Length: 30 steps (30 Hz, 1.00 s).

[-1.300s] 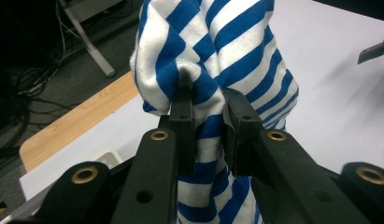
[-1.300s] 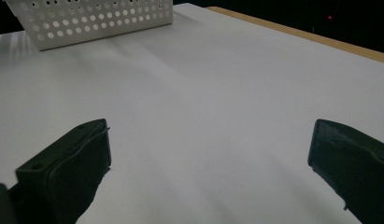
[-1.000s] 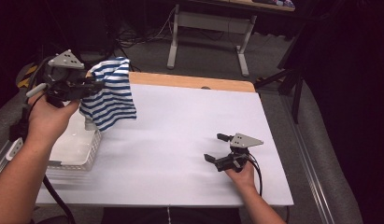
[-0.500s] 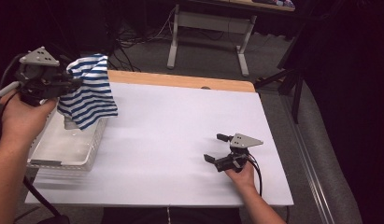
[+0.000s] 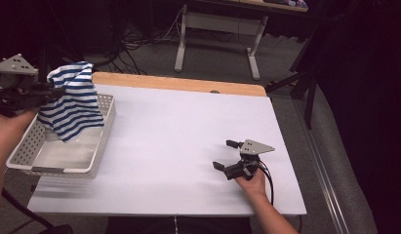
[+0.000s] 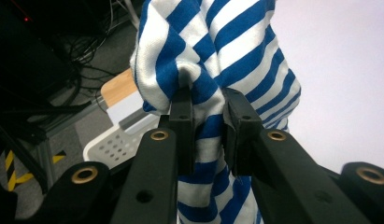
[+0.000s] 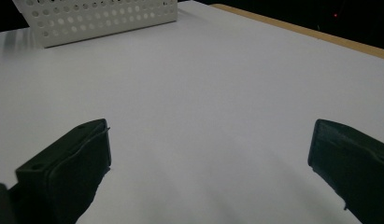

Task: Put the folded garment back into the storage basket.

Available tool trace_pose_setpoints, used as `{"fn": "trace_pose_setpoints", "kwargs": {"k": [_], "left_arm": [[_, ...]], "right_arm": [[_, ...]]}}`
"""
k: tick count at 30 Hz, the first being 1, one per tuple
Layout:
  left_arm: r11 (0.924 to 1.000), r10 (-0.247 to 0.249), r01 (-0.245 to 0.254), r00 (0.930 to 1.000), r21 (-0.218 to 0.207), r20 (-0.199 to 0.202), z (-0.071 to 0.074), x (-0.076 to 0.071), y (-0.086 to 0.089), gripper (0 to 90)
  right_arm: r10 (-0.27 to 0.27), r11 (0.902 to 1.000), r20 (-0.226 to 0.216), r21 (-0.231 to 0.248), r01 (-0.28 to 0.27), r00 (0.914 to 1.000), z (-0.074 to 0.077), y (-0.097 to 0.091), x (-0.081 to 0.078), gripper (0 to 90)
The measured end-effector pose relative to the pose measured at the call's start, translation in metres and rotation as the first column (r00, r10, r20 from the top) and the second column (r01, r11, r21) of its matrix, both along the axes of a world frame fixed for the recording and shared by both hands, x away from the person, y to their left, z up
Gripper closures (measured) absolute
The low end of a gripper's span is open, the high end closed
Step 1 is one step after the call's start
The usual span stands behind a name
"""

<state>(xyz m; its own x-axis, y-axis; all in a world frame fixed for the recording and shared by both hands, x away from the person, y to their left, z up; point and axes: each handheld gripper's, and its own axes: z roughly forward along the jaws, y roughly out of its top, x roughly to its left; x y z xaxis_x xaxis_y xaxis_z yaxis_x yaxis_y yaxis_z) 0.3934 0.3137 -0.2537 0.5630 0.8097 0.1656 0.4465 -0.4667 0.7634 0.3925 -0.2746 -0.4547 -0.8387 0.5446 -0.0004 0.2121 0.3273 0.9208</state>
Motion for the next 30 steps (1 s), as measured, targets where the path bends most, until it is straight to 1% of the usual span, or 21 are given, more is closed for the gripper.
{"fn": "trace_pose_setpoints", "kwargs": {"k": [7, 10, 14, 17, 21, 24, 25, 26, 30], "left_arm": [[0.9998, -0.016, 0.016, 0.9995, 0.011, -0.028, -0.009, -0.008, 0.012, 76.4], [0.9992, -0.030, 0.031, 0.9982, 0.025, -0.052, -0.013, -0.009, 0.014, 76.3], [0.9987, -0.046, 0.048, 0.9958, 0.019, -0.079, -0.021, -0.008, 0.016, 76.3], [0.9981, -0.057, 0.059, 0.9927, 0.020, -0.107, -0.028, -0.006, 0.016, 76.3], [0.9972, -0.071, 0.074, 0.9857, 0.011, -0.153, -0.039, -0.001, 0.016, 76.2], [0.9968, -0.076, 0.079, 0.9772, 0.011, -0.198, -0.051, 0.005, 0.015, 76.2], [0.9968, -0.076, 0.079, 0.9772, 0.011, -0.198, -0.051, 0.005, 0.015, 76.2], [0.9962, -0.079, 0.085, 0.9726, 0.019, -0.219, -0.057, 0.009, 0.014, 76.2], [0.9939, -0.097, 0.107, 0.9618, 0.025, -0.256, -0.069, 0.019, 0.015, 76.2]], "right_arm": [[0.002, 1.0000, -0.001, -0.002, -0.002, 1.0000, 0.000, 0.001, 0.000, 0.0], [0.004, 1.0000, -0.001, -0.003, -0.004, 1.0000, 0.000, 0.001, 0.000, 0.0], [0.003, 1.0000, -0.001, -0.006, -0.003, 1.0000, 0.000, 0.001, 0.000, 0.0], [0.003, 1.0000, -0.001, -0.006, -0.003, 1.0000, 0.000, 0.001, 0.000, 0.0], [0.003, 1.0000, -0.001, -0.006, -0.003, 1.0000, 0.000, 0.001, 0.000, 0.0], [0.004, 1.0000, -0.001, -0.005, -0.004, 1.0000, 0.000, 0.001, 0.000, 0.0], [0.005, 1.0000, 0.000, -0.005, -0.005, 1.0000, 0.000, 0.001, 0.000, 0.0], [0.005, 1.0000, 0.000, -0.005, -0.005, 1.0000, 0.000, 0.001, 0.000, 0.0], [0.004, 1.0000, -0.002, -0.002, -0.004, 1.0000, 0.000, 0.001, 0.000, 0.0]]}}
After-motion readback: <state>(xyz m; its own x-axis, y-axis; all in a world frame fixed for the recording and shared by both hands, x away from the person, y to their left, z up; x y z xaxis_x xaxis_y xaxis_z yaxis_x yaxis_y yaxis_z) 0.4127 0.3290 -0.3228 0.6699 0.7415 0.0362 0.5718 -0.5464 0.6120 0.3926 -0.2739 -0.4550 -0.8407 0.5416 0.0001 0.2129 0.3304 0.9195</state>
